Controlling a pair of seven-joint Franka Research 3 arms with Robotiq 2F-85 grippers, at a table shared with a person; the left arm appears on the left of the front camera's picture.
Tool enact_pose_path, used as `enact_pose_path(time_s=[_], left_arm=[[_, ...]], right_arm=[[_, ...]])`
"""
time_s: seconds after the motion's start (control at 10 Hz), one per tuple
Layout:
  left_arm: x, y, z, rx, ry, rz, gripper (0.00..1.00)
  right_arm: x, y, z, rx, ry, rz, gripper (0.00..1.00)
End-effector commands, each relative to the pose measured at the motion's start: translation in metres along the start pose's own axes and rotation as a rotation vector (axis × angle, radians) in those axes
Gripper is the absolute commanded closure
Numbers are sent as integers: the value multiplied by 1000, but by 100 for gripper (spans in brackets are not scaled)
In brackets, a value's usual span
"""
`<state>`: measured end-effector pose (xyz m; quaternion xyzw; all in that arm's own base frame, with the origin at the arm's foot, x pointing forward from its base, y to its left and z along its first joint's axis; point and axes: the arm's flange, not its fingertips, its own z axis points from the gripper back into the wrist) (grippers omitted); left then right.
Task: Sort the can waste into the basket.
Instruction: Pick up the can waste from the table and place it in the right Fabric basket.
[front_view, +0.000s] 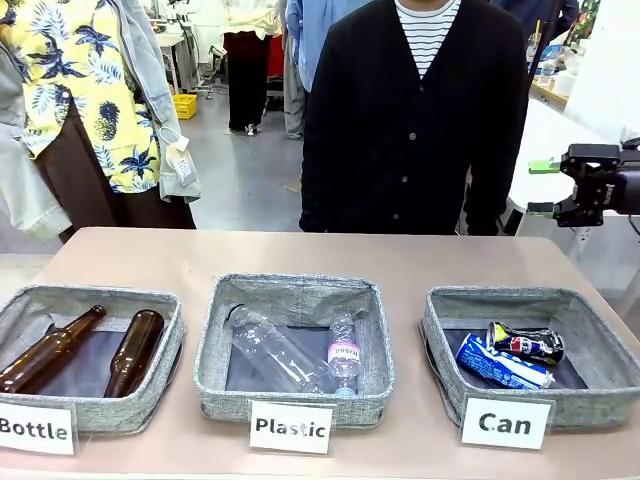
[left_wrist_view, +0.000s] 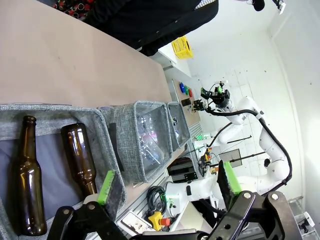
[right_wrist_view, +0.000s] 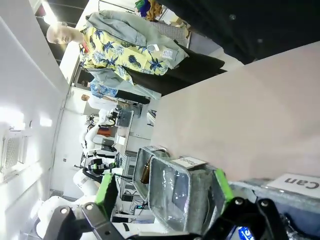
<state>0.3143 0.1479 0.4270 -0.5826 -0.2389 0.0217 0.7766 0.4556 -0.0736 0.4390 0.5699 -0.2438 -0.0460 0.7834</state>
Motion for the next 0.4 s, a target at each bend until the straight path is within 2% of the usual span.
enact_pose_path(time_s=[0.0, 0.3], left_arm=[[1, -2, 2, 3, 5, 11, 0], [1, -2, 2, 3, 5, 11, 0]], right_arm=[[4, 3, 1, 4, 11, -3, 0], [4, 3, 1, 4, 11, -3, 0]])
